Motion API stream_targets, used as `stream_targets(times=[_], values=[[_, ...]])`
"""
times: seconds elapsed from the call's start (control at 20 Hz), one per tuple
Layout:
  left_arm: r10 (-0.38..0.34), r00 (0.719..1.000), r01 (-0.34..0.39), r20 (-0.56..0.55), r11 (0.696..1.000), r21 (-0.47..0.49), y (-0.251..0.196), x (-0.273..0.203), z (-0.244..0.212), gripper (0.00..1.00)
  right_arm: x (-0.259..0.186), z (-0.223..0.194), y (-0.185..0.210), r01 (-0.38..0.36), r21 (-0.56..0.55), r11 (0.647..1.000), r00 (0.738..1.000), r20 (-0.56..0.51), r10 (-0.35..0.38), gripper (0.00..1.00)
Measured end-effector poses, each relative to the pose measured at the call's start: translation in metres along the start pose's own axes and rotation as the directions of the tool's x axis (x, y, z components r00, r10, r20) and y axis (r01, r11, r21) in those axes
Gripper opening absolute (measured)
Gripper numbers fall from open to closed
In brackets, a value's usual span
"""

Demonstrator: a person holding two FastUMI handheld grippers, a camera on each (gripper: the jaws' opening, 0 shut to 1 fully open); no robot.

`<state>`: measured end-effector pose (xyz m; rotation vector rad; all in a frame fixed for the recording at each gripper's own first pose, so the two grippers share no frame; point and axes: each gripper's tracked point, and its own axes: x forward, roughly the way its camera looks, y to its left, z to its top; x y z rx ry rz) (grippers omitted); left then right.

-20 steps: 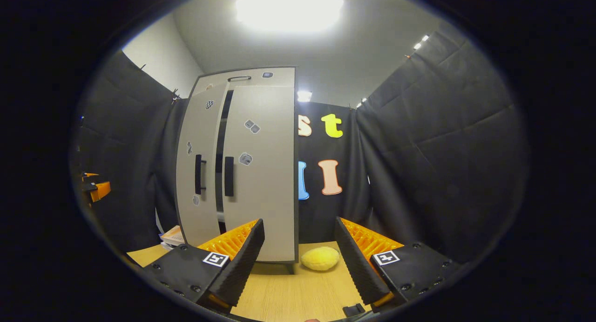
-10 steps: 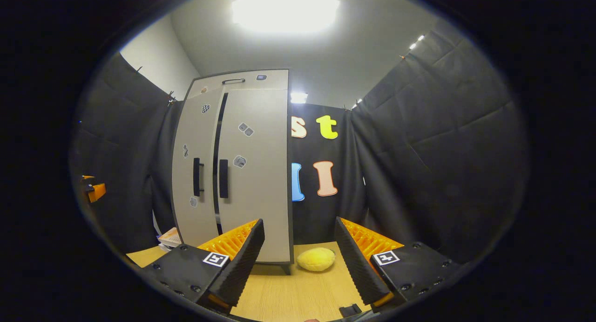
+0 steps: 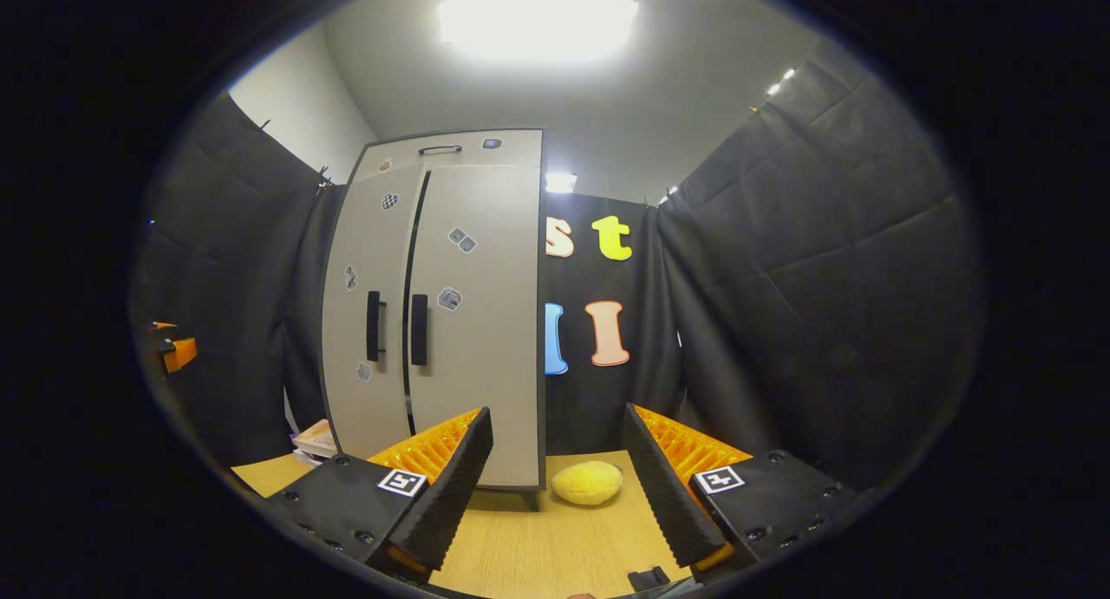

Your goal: Grasp the bottle in the cabinet with the left hand and place it on the coaster, then close the right door with the right hand and the left door with the left hand.

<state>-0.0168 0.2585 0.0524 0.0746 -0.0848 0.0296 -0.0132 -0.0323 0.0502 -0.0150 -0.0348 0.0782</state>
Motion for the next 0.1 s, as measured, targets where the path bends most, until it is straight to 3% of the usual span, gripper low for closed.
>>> stream_targets(times=[0.1], values=[[-0.001,1.000,0.001,-0.001,1.000,-0.004,-0.0016,0.0010,-0.0015,1.00,-0.0014,-0.0005,0.0000,0.001,0.003,1.000,1.000,-0.001,-0.001,0.92]])
